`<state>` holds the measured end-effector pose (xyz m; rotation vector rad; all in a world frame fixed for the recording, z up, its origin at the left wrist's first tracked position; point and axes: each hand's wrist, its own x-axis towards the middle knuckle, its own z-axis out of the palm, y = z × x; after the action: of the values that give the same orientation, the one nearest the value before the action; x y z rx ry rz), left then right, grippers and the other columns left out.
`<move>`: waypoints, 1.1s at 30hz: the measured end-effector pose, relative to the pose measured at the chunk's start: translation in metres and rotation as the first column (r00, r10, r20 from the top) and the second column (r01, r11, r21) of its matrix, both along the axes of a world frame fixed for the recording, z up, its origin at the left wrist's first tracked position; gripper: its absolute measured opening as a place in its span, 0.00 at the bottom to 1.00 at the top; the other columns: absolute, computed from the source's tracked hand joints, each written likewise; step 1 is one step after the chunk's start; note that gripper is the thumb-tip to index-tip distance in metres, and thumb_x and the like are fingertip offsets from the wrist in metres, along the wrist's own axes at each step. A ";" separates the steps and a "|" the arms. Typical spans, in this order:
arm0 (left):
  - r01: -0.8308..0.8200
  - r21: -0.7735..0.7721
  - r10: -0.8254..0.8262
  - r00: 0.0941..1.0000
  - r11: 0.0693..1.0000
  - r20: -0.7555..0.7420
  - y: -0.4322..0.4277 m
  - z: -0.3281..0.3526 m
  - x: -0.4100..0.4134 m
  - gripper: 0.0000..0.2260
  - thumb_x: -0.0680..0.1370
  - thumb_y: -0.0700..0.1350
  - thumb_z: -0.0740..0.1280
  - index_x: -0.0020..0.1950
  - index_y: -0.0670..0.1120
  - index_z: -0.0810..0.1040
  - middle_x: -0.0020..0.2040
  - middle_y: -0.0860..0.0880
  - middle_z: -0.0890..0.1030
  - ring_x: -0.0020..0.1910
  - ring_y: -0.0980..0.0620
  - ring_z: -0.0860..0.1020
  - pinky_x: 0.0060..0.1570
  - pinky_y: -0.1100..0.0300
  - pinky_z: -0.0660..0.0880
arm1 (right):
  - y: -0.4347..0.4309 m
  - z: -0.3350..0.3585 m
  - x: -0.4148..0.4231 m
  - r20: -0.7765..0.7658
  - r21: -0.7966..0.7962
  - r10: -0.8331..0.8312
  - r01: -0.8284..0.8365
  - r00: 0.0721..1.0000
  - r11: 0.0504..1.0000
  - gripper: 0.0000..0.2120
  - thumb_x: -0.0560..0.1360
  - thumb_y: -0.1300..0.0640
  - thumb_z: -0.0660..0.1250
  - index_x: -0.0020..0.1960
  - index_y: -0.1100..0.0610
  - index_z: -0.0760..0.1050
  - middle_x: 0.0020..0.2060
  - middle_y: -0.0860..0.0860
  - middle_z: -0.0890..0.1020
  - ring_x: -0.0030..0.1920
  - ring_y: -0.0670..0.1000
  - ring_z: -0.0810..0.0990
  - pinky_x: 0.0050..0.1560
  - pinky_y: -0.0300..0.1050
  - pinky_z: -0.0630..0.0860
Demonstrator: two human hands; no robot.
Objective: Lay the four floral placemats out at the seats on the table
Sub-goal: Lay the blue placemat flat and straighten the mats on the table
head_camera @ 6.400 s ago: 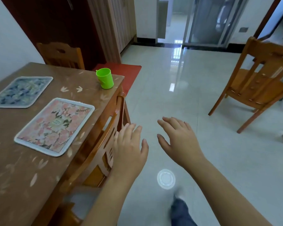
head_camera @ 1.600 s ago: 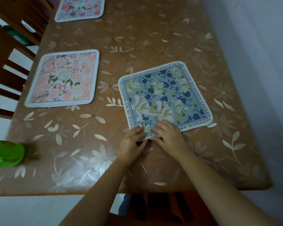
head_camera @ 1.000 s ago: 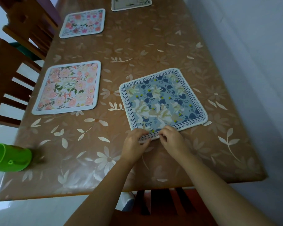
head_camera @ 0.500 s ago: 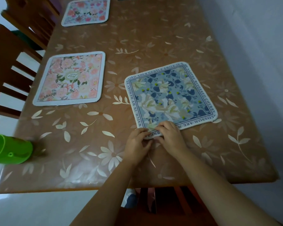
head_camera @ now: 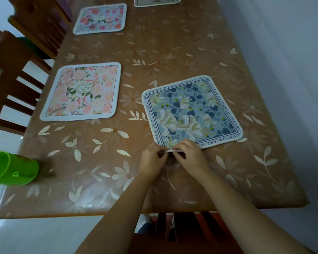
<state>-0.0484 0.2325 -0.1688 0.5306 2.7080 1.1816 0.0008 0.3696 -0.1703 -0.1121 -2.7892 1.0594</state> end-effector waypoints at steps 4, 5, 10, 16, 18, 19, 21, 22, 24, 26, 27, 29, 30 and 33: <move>0.058 0.047 -0.056 0.997 0.997 -0.060 0.009 0.018 0.010 0.04 0.67 0.35 0.72 0.40 0.43 0.82 0.36 0.45 0.79 0.37 0.51 0.75 0.37 0.71 0.66 | 0.005 0.014 0.006 0.037 -0.071 0.005 -0.002 0.999 0.997 0.03 0.70 0.65 0.69 0.44 0.63 0.78 0.42 0.56 0.77 0.45 0.55 0.75 0.46 0.41 0.69; 0.078 0.056 -0.074 0.995 0.995 -0.069 0.011 0.021 0.013 0.04 0.68 0.36 0.72 0.40 0.43 0.82 0.36 0.45 0.79 0.37 0.53 0.74 0.37 0.71 0.66 | 0.008 0.018 0.009 0.045 -0.092 0.006 -0.002 0.999 0.996 0.03 0.70 0.65 0.68 0.44 0.63 0.78 0.42 0.56 0.77 0.44 0.54 0.75 0.46 0.40 0.69; 0.202 0.044 -0.195 0.971 0.978 -0.138 0.024 0.029 0.021 0.06 0.67 0.31 0.70 0.40 0.40 0.79 0.38 0.43 0.77 0.38 0.52 0.73 0.38 0.69 0.65 | 0.036 0.041 0.035 0.032 -0.150 -0.044 0.048 0.999 0.988 0.03 0.69 0.67 0.69 0.42 0.61 0.78 0.40 0.54 0.77 0.41 0.49 0.75 0.44 0.34 0.70; 0.287 -0.002 -0.283 0.946 0.958 -0.155 0.043 0.028 0.017 0.06 0.67 0.31 0.71 0.41 0.40 0.80 0.40 0.43 0.79 0.40 0.48 0.77 0.41 0.71 0.66 | 0.078 0.057 0.070 0.069 -0.138 -0.179 0.187 0.982 0.973 0.04 0.68 0.69 0.69 0.40 0.63 0.77 0.39 0.53 0.77 0.41 0.50 0.76 0.43 0.34 0.70; 0.364 -0.063 -0.370 0.918 0.929 -0.146 0.053 0.028 0.020 0.04 0.68 0.34 0.72 0.42 0.40 0.81 0.40 0.43 0.79 0.39 0.46 0.78 0.40 0.71 0.64 | 0.088 0.060 0.082 0.083 -0.066 -0.197 0.202 0.977 0.977 0.04 0.68 0.68 0.70 0.41 0.63 0.77 0.40 0.55 0.78 0.41 0.51 0.77 0.43 0.32 0.69; 0.396 -0.080 -0.404 0.902 0.915 -0.151 0.059 0.029 0.024 0.03 0.69 0.35 0.72 0.42 0.40 0.82 0.39 0.43 0.79 0.39 0.46 0.78 0.38 0.71 0.63 | 0.092 0.062 0.088 0.081 -0.018 -0.198 0.200 0.977 0.980 0.03 0.68 0.67 0.70 0.41 0.63 0.77 0.41 0.55 0.78 0.41 0.50 0.77 0.42 0.32 0.69; 0.420 -0.078 -0.428 0.891 0.904 -0.151 0.072 0.030 0.032 0.03 0.69 0.36 0.72 0.42 0.40 0.82 0.38 0.42 0.79 0.38 0.45 0.78 0.38 0.69 0.65 | 0.094 0.065 0.093 0.067 0.043 -0.189 0.187 0.980 0.982 0.04 0.68 0.65 0.71 0.41 0.61 0.77 0.42 0.54 0.78 0.41 0.50 0.76 0.41 0.37 0.71; 0.426 -0.066 -0.431 0.889 0.902 -0.155 0.078 0.031 0.036 0.02 0.69 0.36 0.72 0.41 0.39 0.82 0.38 0.42 0.79 0.38 0.44 0.78 0.37 0.64 0.68 | 0.093 0.066 0.095 0.063 0.078 -0.185 0.180 0.981 0.981 0.04 0.69 0.63 0.70 0.42 0.60 0.77 0.42 0.53 0.77 0.42 0.50 0.76 0.41 0.39 0.71; 0.443 -0.058 -0.446 0.879 0.895 -0.171 0.090 0.033 0.044 0.02 0.70 0.37 0.72 0.41 0.39 0.82 0.36 0.41 0.78 0.36 0.44 0.77 0.35 0.61 0.67 | 0.088 0.066 0.094 0.057 0.157 -0.177 0.166 0.983 0.973 0.03 0.70 0.61 0.68 0.43 0.59 0.76 0.42 0.52 0.76 0.43 0.50 0.75 0.41 0.41 0.71; 0.461 -0.079 -0.468 0.863 0.884 -0.193 0.099 0.035 0.049 0.03 0.70 0.38 0.72 0.41 0.40 0.82 0.35 0.42 0.77 0.35 0.44 0.76 0.35 0.65 0.63 | 0.084 0.064 0.093 0.040 0.187 -0.184 0.173 0.982 0.967 0.02 0.71 0.61 0.67 0.42 0.61 0.76 0.41 0.54 0.77 0.43 0.52 0.75 0.42 0.43 0.72; 0.469 -0.082 -0.475 0.858 0.880 -0.196 0.102 0.035 0.050 0.03 0.69 0.38 0.72 0.41 0.40 0.82 0.34 0.42 0.76 0.35 0.44 0.75 0.35 0.66 0.61 | 0.084 0.062 0.092 0.036 0.181 -0.202 0.192 0.979 0.965 0.02 0.71 0.62 0.67 0.42 0.61 0.76 0.41 0.55 0.77 0.43 0.53 0.75 0.41 0.42 0.71; 0.477 -0.083 -0.484 0.853 0.875 -0.193 0.102 0.035 0.051 0.03 0.68 0.37 0.73 0.40 0.39 0.81 0.34 0.42 0.77 0.36 0.44 0.76 0.36 0.63 0.65 | 0.085 0.061 0.094 0.044 0.136 -0.245 0.237 0.968 0.962 0.02 0.71 0.63 0.68 0.42 0.62 0.77 0.41 0.55 0.77 0.42 0.52 0.76 0.41 0.41 0.69; 0.481 -0.084 -0.487 0.849 0.873 -0.203 0.100 0.034 0.050 0.04 0.67 0.35 0.73 0.40 0.39 0.81 0.35 0.42 0.77 0.36 0.43 0.76 0.36 0.60 0.68 | 0.086 0.061 0.096 0.049 0.108 -0.262 0.255 0.964 0.961 0.01 0.71 0.63 0.68 0.42 0.62 0.77 0.41 0.55 0.77 0.41 0.52 0.76 0.41 0.41 0.70; 0.456 -0.089 -0.464 0.859 0.885 -0.217 0.090 0.027 0.043 0.06 0.66 0.32 0.73 0.41 0.38 0.81 0.38 0.41 0.79 0.39 0.41 0.77 0.38 0.53 0.74 | 0.093 0.060 0.103 0.050 0.041 -0.308 0.306 0.950 0.951 0.01 0.70 0.66 0.69 0.40 0.62 0.78 0.39 0.54 0.78 0.40 0.51 0.76 0.42 0.41 0.73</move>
<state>-0.0056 0.3224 -0.1420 1.3012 2.5446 0.9869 0.1036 0.4627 -0.1099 -0.5605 -2.7144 0.9444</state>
